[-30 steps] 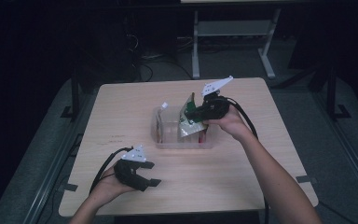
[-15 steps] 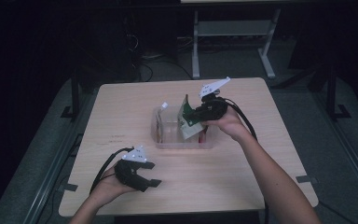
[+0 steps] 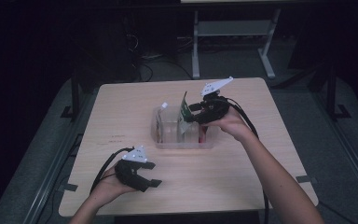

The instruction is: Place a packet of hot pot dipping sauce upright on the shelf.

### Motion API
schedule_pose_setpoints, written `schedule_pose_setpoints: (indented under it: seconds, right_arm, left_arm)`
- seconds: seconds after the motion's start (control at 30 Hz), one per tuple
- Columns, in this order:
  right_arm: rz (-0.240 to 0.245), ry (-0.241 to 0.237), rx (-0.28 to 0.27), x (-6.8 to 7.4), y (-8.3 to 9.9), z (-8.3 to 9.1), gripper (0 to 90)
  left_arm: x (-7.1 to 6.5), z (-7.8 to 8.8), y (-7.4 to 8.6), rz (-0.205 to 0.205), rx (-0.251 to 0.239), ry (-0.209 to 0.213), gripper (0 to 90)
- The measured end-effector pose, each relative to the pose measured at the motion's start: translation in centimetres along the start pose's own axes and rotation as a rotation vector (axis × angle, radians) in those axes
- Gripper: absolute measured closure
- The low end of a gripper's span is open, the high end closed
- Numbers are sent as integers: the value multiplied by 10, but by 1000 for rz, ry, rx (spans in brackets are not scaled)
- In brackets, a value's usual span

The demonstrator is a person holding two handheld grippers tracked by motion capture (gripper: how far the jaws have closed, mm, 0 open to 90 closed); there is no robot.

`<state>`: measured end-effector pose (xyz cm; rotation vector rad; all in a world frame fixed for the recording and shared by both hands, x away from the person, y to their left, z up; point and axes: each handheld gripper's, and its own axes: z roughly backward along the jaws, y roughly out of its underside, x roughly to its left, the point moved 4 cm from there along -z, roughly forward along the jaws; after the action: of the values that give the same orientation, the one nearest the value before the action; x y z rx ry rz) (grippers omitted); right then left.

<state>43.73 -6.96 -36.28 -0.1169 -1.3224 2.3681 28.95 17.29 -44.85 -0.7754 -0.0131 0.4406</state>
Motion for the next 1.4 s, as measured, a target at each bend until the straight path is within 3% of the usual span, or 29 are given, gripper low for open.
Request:
schedule_pose_setpoints:
  seconds: [0.27,0.33,0.63,1.0,1.4]
  right_arm:
    - [4,7,-16,5,-1,14,337]
    - [12,9,-20,8,0,18,334]
    - [37,12,-49,30,15,37,343]
    - [33,4,-53,53,48,50,339]
    - [25,25,0,67,101,58,335]
  left_arm:
    - [0,1,-1,-2,-1,1,292]
    - [-1,0,-1,13,-10,3,292]
    - [-1,0,-1,-5,-6,2,292]
    - [-2,-3,-1,-6,-9,9,291]
    - [-2,-7,1,-11,10,5,291]
